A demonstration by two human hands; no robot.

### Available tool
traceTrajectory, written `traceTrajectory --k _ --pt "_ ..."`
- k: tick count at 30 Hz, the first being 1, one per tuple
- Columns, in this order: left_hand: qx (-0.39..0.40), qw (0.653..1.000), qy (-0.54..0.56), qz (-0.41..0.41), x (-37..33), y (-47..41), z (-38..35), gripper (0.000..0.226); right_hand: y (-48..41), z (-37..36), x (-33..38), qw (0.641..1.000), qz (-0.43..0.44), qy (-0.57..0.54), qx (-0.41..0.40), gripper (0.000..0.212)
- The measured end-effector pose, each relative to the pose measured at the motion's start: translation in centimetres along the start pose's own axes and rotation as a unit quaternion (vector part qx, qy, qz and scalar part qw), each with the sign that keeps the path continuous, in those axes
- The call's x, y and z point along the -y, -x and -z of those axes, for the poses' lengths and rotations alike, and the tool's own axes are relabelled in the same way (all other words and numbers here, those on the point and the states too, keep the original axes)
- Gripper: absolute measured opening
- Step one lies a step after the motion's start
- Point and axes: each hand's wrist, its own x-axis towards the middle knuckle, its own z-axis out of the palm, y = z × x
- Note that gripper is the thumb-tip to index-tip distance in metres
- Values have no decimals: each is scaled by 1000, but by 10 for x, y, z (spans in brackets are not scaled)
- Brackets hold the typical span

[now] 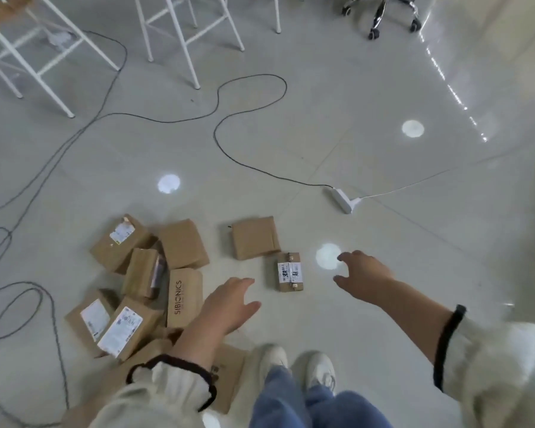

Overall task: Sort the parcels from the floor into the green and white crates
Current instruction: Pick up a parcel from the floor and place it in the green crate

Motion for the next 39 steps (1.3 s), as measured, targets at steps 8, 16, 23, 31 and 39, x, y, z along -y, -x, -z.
traceTrajectory --k 8,16,23,31,39 --pt "82 993 -89 9 72 -250 -198 57 -255 -177 -48 996 22 -75 37 41" --pt "-58 982 -117 -137 114 -362 -290 54 -399 -246 -69 983 99 -153 10 37" --pt "-107 977 -104 -150 129 -373 -280 46 -407 -271 -34 985 134 -106 38 30" --pt "-169 966 197 -11 157 -395 -261 19 -408 -298 -64 929 -47 -347 117 47" --pt "-153 834 524 76 131 -402 -280 4 -400 -312 -74 841 -55 -522 133 51"
